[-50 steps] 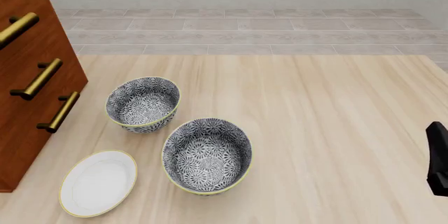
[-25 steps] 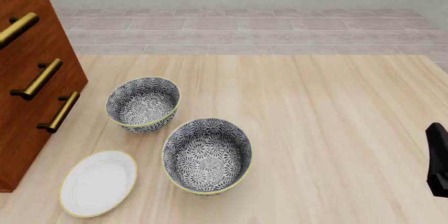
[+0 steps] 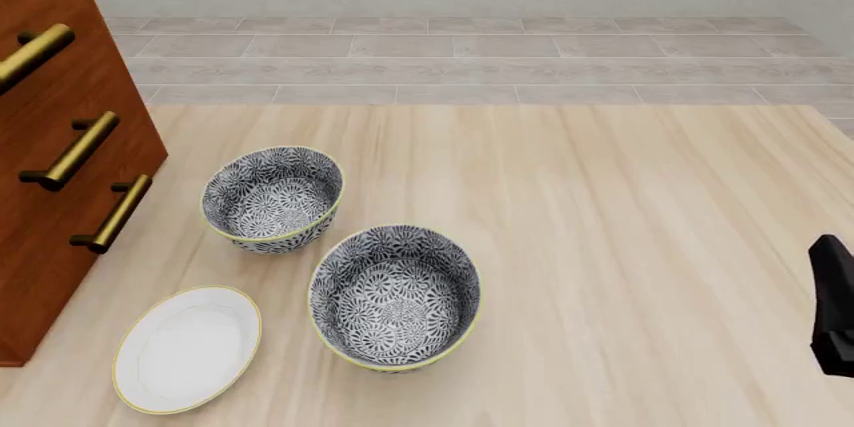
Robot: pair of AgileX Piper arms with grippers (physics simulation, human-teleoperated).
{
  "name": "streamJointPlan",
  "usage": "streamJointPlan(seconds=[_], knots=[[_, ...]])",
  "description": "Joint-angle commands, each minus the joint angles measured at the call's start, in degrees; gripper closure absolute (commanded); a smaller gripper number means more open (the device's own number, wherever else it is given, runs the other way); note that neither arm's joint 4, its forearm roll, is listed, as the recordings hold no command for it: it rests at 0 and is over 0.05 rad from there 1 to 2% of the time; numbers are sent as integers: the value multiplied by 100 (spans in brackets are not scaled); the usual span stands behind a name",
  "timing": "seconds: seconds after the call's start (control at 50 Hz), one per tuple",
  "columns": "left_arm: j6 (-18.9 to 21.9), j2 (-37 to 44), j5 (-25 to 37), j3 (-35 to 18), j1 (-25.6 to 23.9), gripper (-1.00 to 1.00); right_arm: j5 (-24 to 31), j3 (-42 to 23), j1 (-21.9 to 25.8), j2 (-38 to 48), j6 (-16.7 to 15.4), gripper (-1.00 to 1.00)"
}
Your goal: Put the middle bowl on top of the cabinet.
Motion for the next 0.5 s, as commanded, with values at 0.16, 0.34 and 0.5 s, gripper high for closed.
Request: streamJointPlan(seconds=[0.16,0.34,0.5], knots=[[-86,-327,-5,22,-157,-100,-1,-24,-4,8,2,-100],[-114,-542,-16,73,-251,-100,57,-22,-5,-52,-6,-100],[-119,-643,-40,113,-305,-100,91,-26,-6,-80,-9,-100]])
